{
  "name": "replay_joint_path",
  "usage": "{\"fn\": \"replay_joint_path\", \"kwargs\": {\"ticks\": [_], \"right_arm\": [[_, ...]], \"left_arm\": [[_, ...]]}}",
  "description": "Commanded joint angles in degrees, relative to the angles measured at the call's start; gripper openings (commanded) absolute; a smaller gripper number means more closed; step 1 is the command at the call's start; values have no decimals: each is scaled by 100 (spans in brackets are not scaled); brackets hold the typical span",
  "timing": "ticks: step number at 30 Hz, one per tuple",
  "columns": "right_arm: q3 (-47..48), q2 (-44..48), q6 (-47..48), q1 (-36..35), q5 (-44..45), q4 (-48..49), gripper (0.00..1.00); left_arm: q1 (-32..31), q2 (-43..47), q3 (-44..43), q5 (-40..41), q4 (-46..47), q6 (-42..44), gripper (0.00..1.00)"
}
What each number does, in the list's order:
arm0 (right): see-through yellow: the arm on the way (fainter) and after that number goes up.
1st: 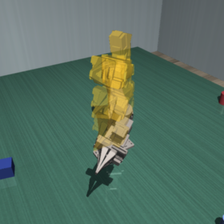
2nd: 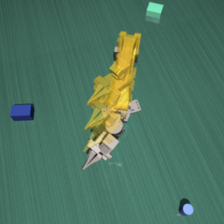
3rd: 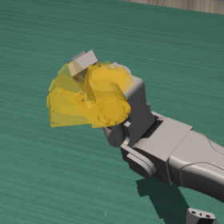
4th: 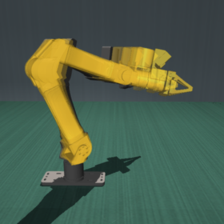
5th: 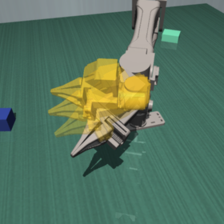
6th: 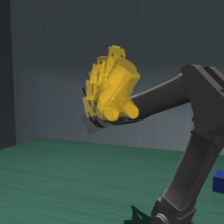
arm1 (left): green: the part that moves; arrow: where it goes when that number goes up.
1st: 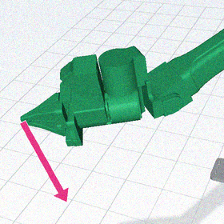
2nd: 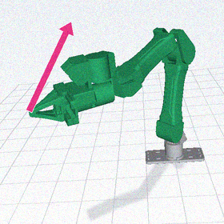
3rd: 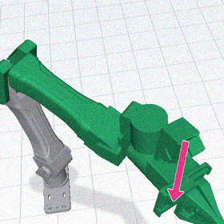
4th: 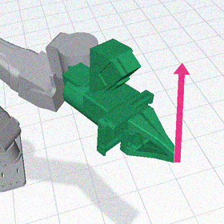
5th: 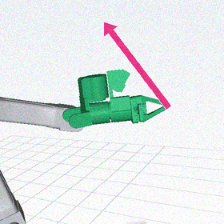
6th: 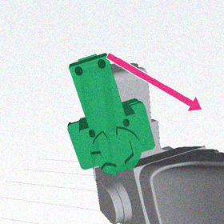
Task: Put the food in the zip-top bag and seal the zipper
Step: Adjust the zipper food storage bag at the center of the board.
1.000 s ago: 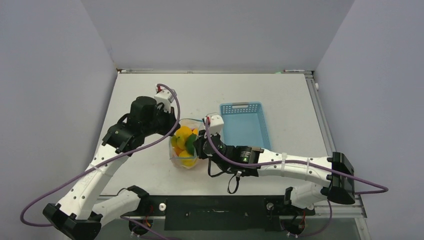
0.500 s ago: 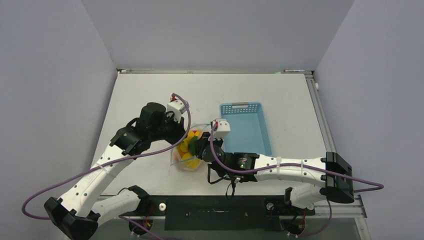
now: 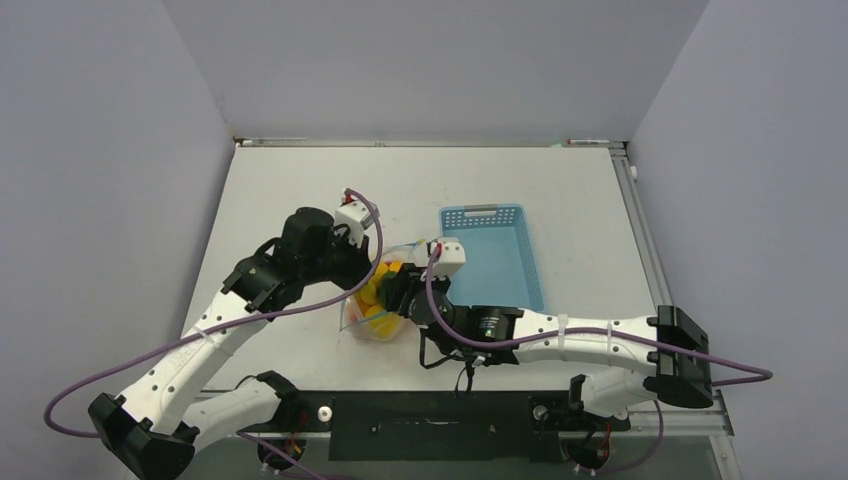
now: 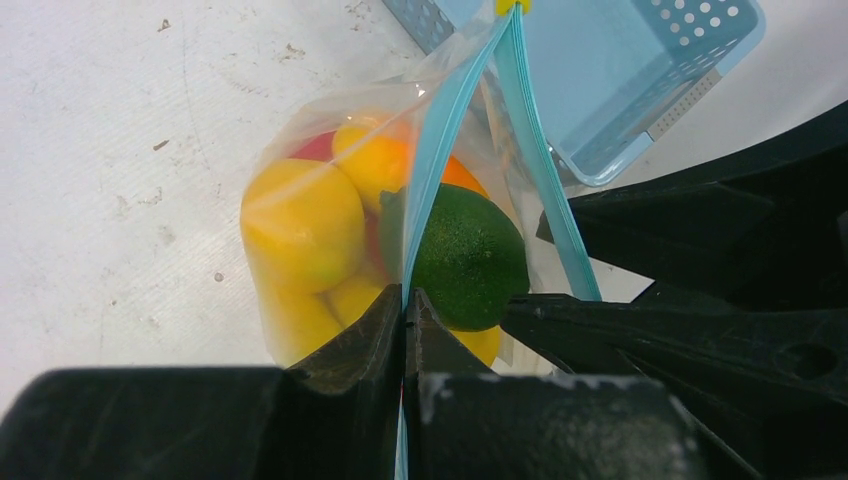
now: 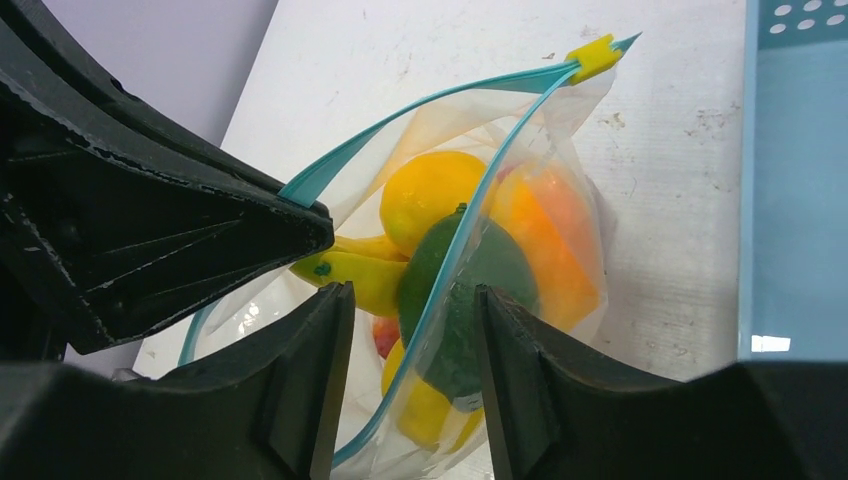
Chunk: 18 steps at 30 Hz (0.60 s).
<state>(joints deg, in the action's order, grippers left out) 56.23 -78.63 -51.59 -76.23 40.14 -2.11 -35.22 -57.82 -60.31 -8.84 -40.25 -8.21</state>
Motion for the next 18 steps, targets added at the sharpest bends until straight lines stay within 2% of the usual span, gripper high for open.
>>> {"fn": "replay_joint_path", "kwargs": {"ticks": [1, 5, 12, 18], "right_arm": [[13, 400, 210, -41, 194, -179, 50], [90, 587, 673, -28, 106, -453, 58], [294, 1084, 2188, 140, -309, -781, 66], [676, 1557, 3688, 822, -1547, -1342, 69]], "left_arm": [[-26, 137, -1, 48, 286, 65, 0], [-28, 178, 18, 49, 304, 65, 0], [-28, 181, 33, -31, 329, 104, 0], [-77, 216, 87, -83, 392, 178, 0]]}}
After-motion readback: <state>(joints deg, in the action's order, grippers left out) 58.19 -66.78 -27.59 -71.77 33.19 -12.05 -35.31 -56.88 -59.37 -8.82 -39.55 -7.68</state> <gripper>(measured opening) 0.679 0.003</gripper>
